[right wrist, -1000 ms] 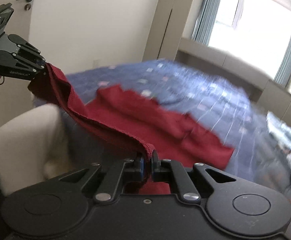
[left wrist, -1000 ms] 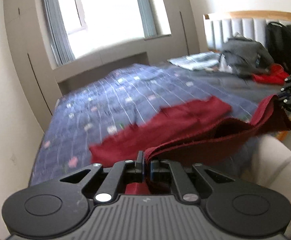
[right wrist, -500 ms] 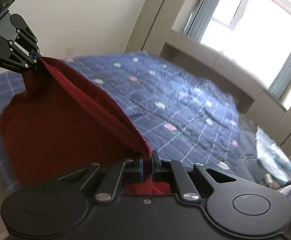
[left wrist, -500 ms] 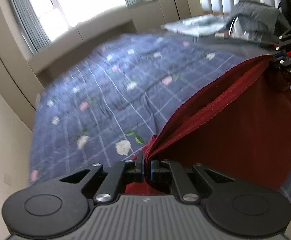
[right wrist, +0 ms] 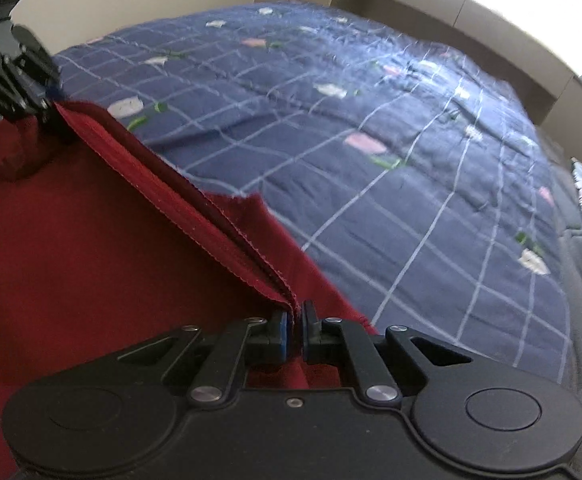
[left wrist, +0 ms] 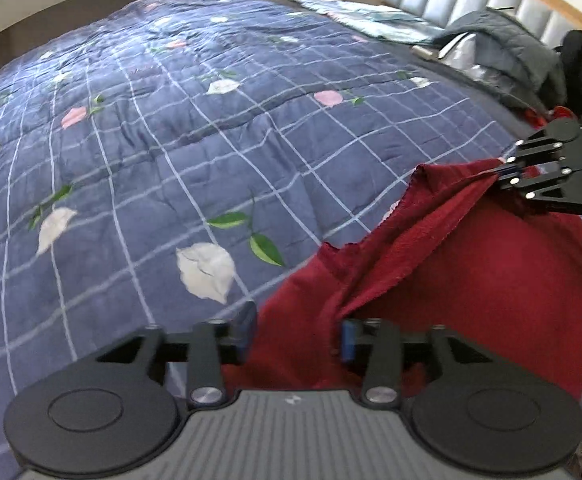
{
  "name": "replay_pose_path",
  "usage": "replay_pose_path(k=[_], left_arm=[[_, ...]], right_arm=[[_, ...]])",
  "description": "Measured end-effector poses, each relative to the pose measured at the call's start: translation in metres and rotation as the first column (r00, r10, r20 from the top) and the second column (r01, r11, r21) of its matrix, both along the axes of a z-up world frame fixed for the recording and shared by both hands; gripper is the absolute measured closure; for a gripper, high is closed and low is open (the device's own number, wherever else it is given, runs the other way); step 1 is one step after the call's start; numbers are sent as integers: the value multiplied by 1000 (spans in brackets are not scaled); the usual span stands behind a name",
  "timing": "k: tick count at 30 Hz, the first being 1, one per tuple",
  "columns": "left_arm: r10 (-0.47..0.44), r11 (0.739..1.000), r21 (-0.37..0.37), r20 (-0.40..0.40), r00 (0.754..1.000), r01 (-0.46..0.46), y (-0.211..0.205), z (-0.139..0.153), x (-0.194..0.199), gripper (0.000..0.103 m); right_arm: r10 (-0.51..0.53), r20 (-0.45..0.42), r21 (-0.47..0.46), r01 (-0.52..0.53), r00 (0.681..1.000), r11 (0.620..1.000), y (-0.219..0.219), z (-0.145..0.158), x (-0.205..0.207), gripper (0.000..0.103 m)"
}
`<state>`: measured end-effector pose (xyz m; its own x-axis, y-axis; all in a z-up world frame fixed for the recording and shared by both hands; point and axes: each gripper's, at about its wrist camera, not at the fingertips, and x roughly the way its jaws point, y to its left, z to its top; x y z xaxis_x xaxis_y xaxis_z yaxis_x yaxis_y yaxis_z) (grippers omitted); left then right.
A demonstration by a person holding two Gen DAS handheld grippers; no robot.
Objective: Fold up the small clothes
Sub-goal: 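Lift the hem with both grippers and fold it over toward the collar, then open both grippers and release the folded sweater onto the bed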
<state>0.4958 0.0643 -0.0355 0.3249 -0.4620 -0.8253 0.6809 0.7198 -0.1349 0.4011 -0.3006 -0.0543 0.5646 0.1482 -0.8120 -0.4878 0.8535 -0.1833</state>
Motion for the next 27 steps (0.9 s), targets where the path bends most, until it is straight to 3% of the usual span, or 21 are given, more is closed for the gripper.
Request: replay_pose_path(k=[6, 9, 14, 17, 20, 22, 24, 26, 27], left_arm=[[-73, 997, 2, -21, 997, 73, 17, 23, 15, 31], [-86, 996, 36, -24, 996, 87, 27, 34, 20, 30], [11, 988, 151, 38, 999, -17, 49, 44, 19, 31], [113, 982, 145, 44, 993, -118, 67, 43, 17, 29], [226, 970, 74, 86, 970, -233, 80, 42, 1, 16], [297, 954, 5, 116, 948, -299, 82, 39, -15, 8], [363, 932, -47, 120, 924, -360, 80, 33, -34, 7], [427, 904, -84, 119, 896, -420, 76, 22, -54, 7], [459, 887, -104, 114, 881, -449, 76, 17, -66, 7]], right_arm=[[11, -20, 16, -10, 1000, 1000, -3, -3, 7, 96], [11, -23, 15, -10, 1000, 1000, -2, -5, 8, 96], [-12, -10, 13, 12, 1000, 1000, -4, -2, 7, 96], [-29, -2, 16, 29, 1000, 999, -5, 1, 6, 95], [-59, 13, -3, 59, 998, 998, -8, -1, 6, 71], [-78, 41, 17, 77, 996, 997, -13, 1, 2, 61], [-130, 101, 18, 128, 986, 992, -18, 4, -7, 24], [-193, 188, 7, 195, 963, 981, -25, 7, -21, 8], [-216, 209, 22, 216, 954, 976, -28, 9, -29, 7]])
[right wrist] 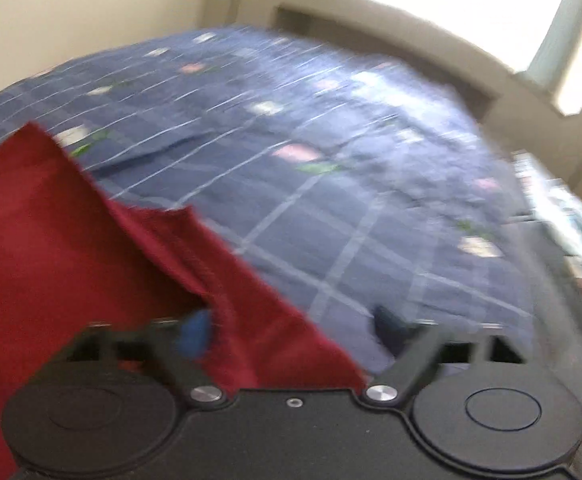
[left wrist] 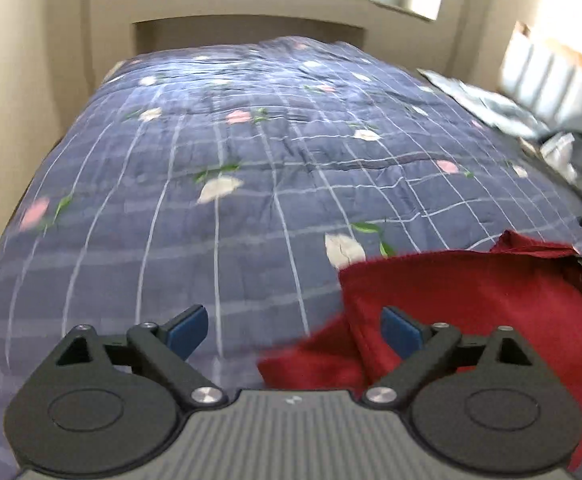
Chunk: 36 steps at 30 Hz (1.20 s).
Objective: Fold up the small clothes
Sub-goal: 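Open both grippers and release the folded sweater onto the bed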
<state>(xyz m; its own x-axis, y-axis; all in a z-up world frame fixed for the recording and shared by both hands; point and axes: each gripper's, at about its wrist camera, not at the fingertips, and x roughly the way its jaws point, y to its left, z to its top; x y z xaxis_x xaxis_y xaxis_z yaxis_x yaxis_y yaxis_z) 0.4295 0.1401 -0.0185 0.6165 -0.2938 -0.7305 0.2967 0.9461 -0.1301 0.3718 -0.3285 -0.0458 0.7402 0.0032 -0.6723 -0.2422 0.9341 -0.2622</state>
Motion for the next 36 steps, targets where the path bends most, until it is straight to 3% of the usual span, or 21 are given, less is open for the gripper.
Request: replay_pose_path(k=[3, 7, 11, 13, 17, 21, 24, 30, 32, 34, 36], left_arm=[[70, 994, -83, 2, 998, -70, 10, -14, -31, 7], [221, 958, -187, -14, 975, -219, 29, -24, -73, 6], [300, 935, -185, -36, 953, -302, 46, -26, -106, 6], [315, 933, -171, -34, 949, -316, 52, -24, -118, 6], [330, 929, -162, -43, 943, -333, 56, -22, -138, 6], [329, 927, -177, -42, 943, -331, 56, -25, -148, 6], [336, 919, -202, -49, 941, -339, 57, -28, -150, 7], [312, 890, -326, -75, 947, -319, 61, -37, -148, 30], [290, 879, -369, -87, 953, -301, 59, -40, -144, 45], [275, 876, -381, -111, 955, -297, 55, -43, -139, 83], [288, 879, -359, -121, 950, -312, 50, -43, -137, 88]], right_arm=[[-33, 45, 64, 30, 998, 997, -9, 3, -31, 5], [-83, 126, 37, 79, 989, 996, -11, -6, -64, 1], [-131, 138, -45, 139, 982, 989, -10, -13, -49, 1], [-175, 147, -33, 182, 974, 983, -16, -12, -35, 1], [-234, -24, 163, 235, 972, 958, -46, 2, 2, 1], [-168, -126, 340, 202, 978, 918, -61, 17, 18, 1], [-99, -194, 397, 170, 976, 902, -58, 22, 20, 1], [-24, -94, 335, 54, 995, 941, -23, 34, -16, 1], [-18, -41, 291, 30, 999, 956, -13, 35, -29, 1], [-32, -23, 270, 38, 999, 962, -8, 33, -38, 1], [-39, -7, 241, 39, 999, 970, -2, 27, -46, 1]])
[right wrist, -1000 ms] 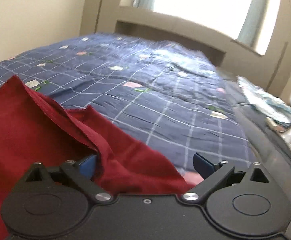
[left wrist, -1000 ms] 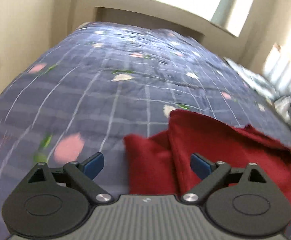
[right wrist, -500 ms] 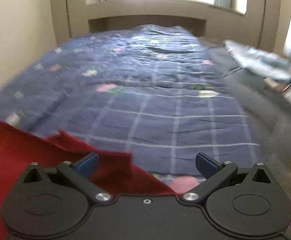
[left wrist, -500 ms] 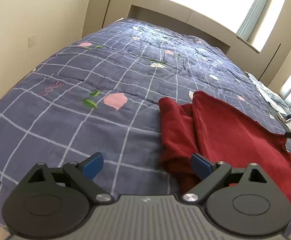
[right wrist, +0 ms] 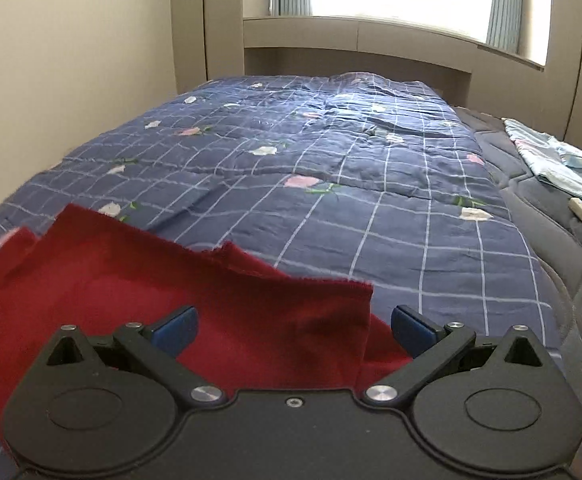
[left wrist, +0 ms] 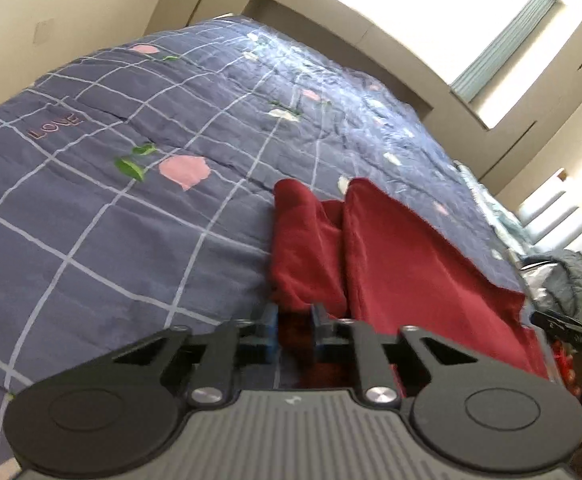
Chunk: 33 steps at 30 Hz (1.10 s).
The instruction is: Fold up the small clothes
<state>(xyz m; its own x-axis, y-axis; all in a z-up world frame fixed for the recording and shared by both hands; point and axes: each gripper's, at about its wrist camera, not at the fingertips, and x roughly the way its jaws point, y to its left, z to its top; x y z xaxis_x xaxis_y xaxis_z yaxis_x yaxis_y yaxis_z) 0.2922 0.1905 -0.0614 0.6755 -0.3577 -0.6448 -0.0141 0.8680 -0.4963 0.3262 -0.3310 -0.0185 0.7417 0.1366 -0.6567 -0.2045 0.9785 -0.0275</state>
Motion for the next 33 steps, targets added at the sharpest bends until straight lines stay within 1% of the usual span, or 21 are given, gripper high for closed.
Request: replay_pose_path(k=[1, 3, 7, 9, 12, 14, 15, 16, 17, 18, 19, 20, 22, 24, 25, 27, 30, 33], left_arm=[[7, 1000, 13, 5, 1000, -7, -2, 2, -1, 91], [29, 999, 26, 18, 999, -30, -6, 5, -5, 93], [61, 997, 52, 11, 998, -62, -8, 3, -9, 94], [73, 996, 51, 2, 997, -73, -7, 0, -10, 94], [85, 996, 31, -3, 996, -85, -4, -1, -11, 93], [89, 996, 30, 8, 996, -89, -5, 1, -13, 87], [97, 995, 30, 14, 995, -98, -5, 3, -15, 76], [106, 994, 27, 22, 994, -107, -5, 5, -18, 57], [113, 993, 22, 32, 993, -114, -5, 7, -21, 47], [127, 992, 17, 44, 991, -128, -5, 10, -26, 32], [140, 990, 17, 52, 989, -141, -6, 12, -30, 23], [155, 988, 21, 56, 986, -156, -8, 13, -33, 19], [196, 979, 40, 62, 979, -199, -13, 17, -42, 7], [239, 968, 55, 76, 968, -244, -18, 19, -53, 1], [262, 962, 60, 85, 961, -267, -23, 20, -59, 1], [280, 956, 71, 89, 956, -286, -33, 21, -69, 1], [274, 953, 107, 86, 958, -282, -51, 20, -79, 0], [263, 954, 126, 86, 961, -272, -66, 16, -82, 0]], right_arm=[[-9, 12, -24, 10, 1000, 1000, 2, -3, -2, 1], [-42, 29, -95, 45, 999, 994, 6, -11, -6, 1], [-122, 11, -187, 122, 992, 975, 5, -34, -8, 1], [-152, 14, -206, 152, 988, 967, 2, -45, -9, 1], [-186, 32, -176, 189, 982, 966, -5, -48, -16, 1], [-195, 68, -171, 203, 979, 964, -2, -44, -21, 1], [-187, 91, -166, 200, 978, 966, 0, -41, -27, 1], [-176, 112, -161, 192, 978, 968, 5, -38, -32, 1], [-155, 135, -153, 176, 979, 973, 12, -36, -39, 1], [-138, 151, -148, 160, 979, 976, 18, -34, -44, 1], [-123, 164, -145, 147, 979, 978, 25, -31, -48, 1], [-106, 176, -142, 131, 979, 981, 34, -31, -53, 1], [-80, 187, -135, 106, 979, 985, 50, -31, -59, 1], [-60, 186, -125, 84, 981, 989, 65, -33, -62, 1], [-50, 187, -121, 73, 981, 990, 72, -34, -63, 1], [-32, 189, -117, 55, 981, 992, 87, -36, -65, 1], [-14, 194, -108, 35, 981, 994, 105, -38, -66, 1], [11, 214, -115, 15, 977, 993, 119, -37, -66, 1]])
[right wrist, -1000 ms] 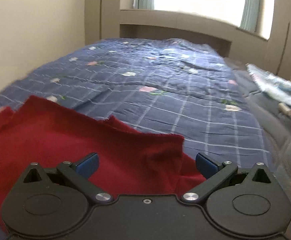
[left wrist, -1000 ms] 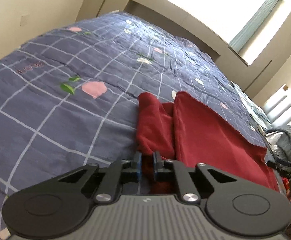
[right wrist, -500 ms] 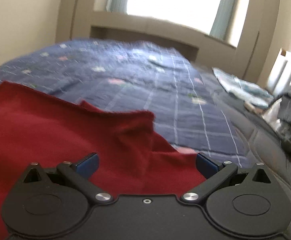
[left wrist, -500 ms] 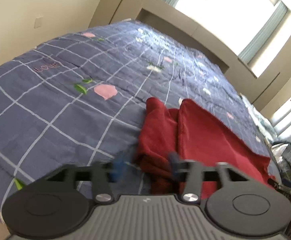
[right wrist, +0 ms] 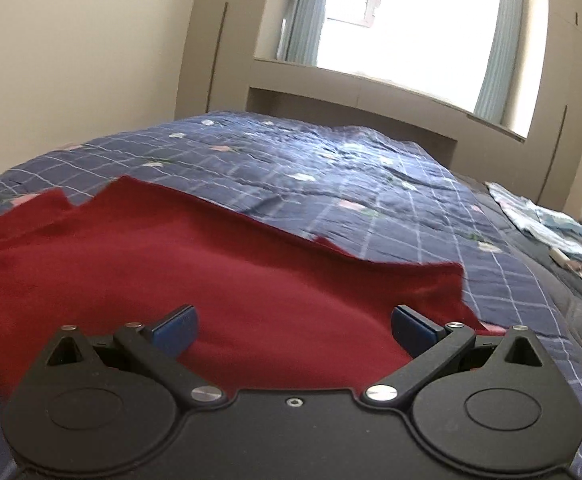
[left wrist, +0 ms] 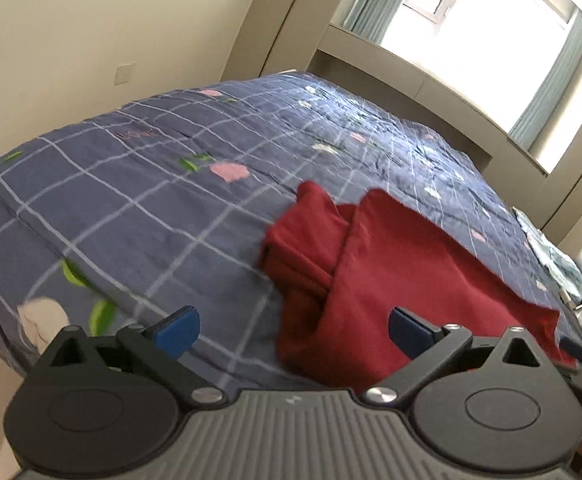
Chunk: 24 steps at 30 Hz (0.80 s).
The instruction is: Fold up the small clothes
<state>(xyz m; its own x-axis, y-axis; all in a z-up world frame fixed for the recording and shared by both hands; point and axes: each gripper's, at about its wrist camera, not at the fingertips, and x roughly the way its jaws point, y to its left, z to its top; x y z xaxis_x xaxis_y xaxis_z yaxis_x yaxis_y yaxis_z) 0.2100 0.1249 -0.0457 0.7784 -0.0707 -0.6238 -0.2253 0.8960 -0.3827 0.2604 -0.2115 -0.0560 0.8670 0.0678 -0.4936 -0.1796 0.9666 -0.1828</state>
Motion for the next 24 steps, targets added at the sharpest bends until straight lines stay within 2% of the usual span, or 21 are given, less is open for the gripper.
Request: replay_pose_path(k=[5, 10, 13, 17, 24], left_arm=[[13, 999, 40, -62, 998, -11, -16, -6, 3, 0], [26, 1000, -4, -115, 993, -26, -17, -12, 4, 0], [33, 999, 9, -140, 990, -32, -18, -15, 5, 0], [27, 999, 31, -144, 989, -23, -22, -15, 4, 0], [25, 998, 56, -154, 988, -16, -27, -15, 5, 0]], right_arm=[[22, 38, -33, -20, 999, 999, 20, -6, 9, 1], [-3, 1, -10, 3, 1000, 1000, 24, -29, 18, 1], [4, -26, 40, -3, 1000, 999, 18, -29, 23, 1], [10, -47, 92, -5, 999, 996, 10, -31, 24, 1], [7, -36, 82, -5, 999, 997, 12, -31, 21, 1]])
